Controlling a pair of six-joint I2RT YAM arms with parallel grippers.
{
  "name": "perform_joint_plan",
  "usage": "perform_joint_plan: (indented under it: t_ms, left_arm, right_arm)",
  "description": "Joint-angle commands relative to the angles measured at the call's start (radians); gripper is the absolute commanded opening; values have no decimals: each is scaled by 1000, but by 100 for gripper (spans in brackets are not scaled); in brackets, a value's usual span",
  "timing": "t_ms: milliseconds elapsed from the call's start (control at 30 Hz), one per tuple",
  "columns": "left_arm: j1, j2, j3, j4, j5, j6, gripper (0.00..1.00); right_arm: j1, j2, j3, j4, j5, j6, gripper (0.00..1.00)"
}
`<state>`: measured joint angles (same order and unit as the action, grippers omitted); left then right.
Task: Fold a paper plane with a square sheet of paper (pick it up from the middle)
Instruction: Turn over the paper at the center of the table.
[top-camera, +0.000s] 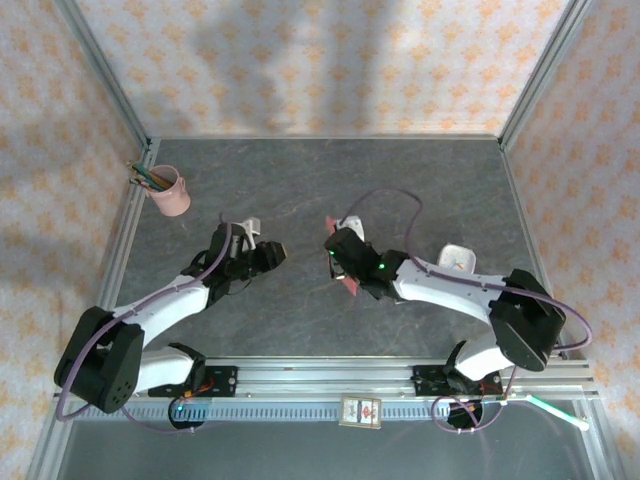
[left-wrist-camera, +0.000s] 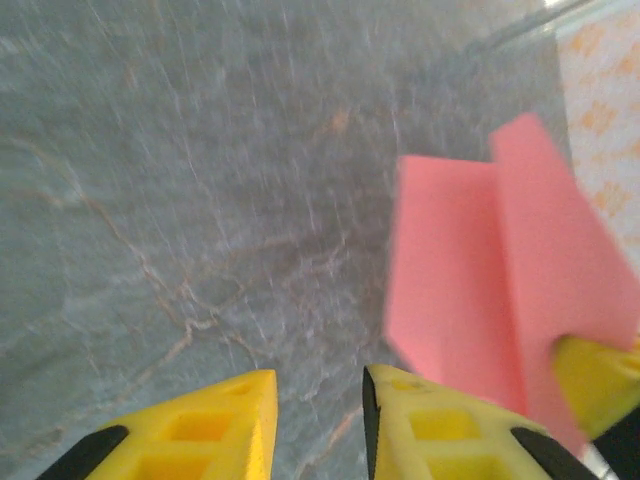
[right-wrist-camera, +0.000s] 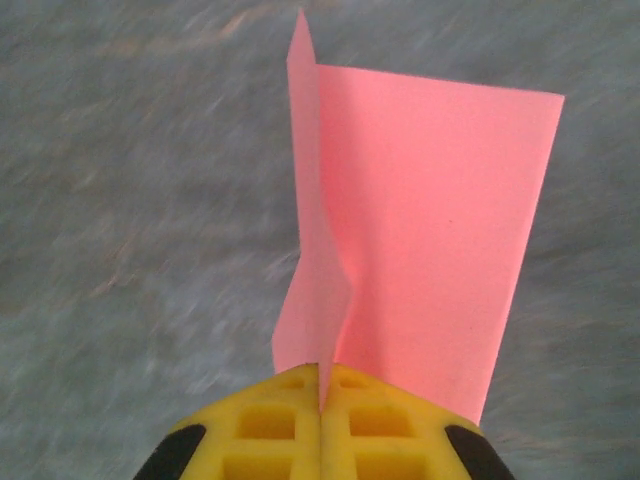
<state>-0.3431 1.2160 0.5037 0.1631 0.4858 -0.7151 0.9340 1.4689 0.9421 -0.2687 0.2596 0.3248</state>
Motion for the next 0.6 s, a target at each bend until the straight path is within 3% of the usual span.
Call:
perform_joint_plan:
  t_ms: [0, 100, 300, 433, 567]
  left_arm:
    - [39, -27, 1, -46, -53, 12, 34]
    - [70, -38, 5, -59, -68, 21, 36]
    - [136, -41, 4, -89, -75, 38, 38]
    - [157, -50, -4, -89, -59, 43, 39]
    - [158, -49, -12, -70, -37, 40, 39]
  right_arm:
    - [81, 108, 96, -269, 395, 37, 0]
    - [160, 247, 153, -309, 442, 112, 0]
    - [249, 470, 243, -312, 376, 212, 5]
    - [272, 474, 246, -235, 261, 212, 16]
    - [273, 422, 215, -159, 178, 206, 13]
